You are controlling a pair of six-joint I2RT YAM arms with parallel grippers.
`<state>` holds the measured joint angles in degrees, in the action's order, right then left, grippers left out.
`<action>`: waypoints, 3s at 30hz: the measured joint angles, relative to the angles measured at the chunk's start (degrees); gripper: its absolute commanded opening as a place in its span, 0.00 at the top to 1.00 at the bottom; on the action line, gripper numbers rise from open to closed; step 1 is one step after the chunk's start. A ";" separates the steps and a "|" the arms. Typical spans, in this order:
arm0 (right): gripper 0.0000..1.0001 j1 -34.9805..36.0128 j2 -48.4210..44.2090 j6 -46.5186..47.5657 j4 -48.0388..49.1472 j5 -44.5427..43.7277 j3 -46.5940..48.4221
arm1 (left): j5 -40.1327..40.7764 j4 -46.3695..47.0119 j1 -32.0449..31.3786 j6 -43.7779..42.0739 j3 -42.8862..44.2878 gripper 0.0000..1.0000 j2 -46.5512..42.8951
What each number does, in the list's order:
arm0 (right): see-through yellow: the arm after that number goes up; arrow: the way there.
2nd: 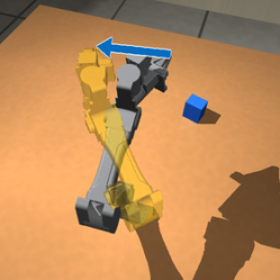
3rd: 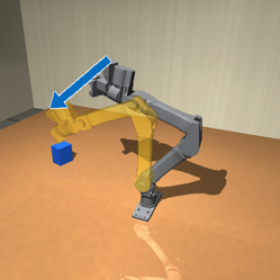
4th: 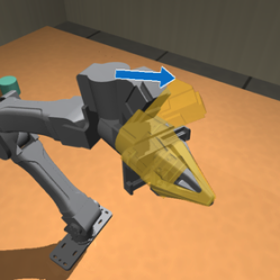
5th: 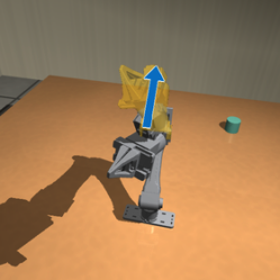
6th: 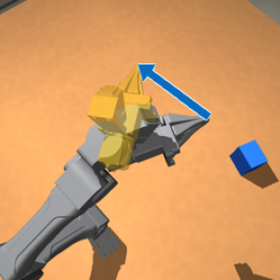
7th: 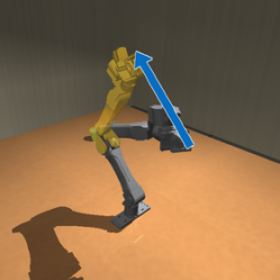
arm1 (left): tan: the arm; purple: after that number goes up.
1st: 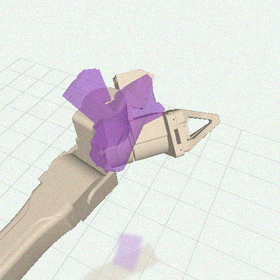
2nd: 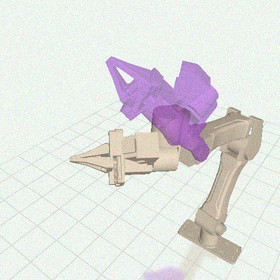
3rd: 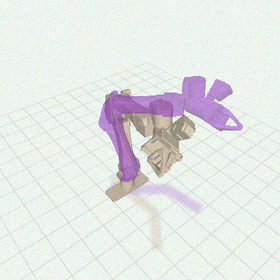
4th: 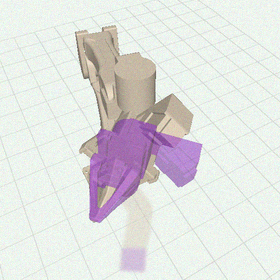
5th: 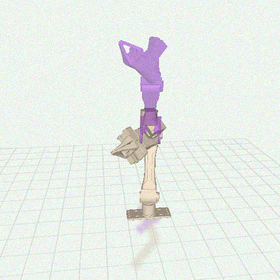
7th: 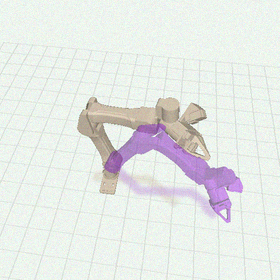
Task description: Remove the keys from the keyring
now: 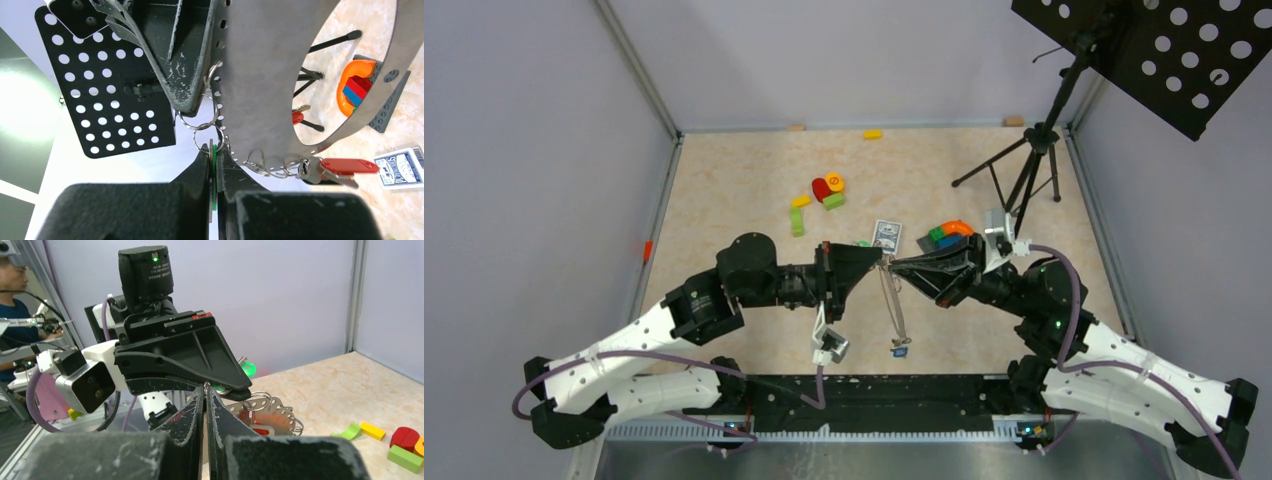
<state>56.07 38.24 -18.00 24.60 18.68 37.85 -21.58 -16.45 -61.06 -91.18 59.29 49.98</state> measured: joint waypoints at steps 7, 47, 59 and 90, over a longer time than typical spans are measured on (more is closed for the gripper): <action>1.00 0.00 0.00 -2.05 2.89 -1.20 -1.68 | -0.02 0.98 0.00 0.79 -1.01 1.00 0.00; 0.69 0.00 -0.68 10.58 -11.47 1.49 -1.03 | -0.55 -4.98 -0.26 -0.46 2.01 1.00 0.87; 0.73 0.00 0.61 11.37 -8.72 4.83 -0.98 | -3.93 -6.29 -0.26 -0.42 2.23 1.00 0.76; 1.00 0.00 2.67 7.41 -3.98 7.50 -1.03 | -4.04 -5.99 -0.26 -0.31 2.34 1.00 0.76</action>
<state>56.07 40.91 -10.59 20.62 26.17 36.82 -25.63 -22.44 -61.32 -91.48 61.63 50.74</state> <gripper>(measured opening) 0.006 0.022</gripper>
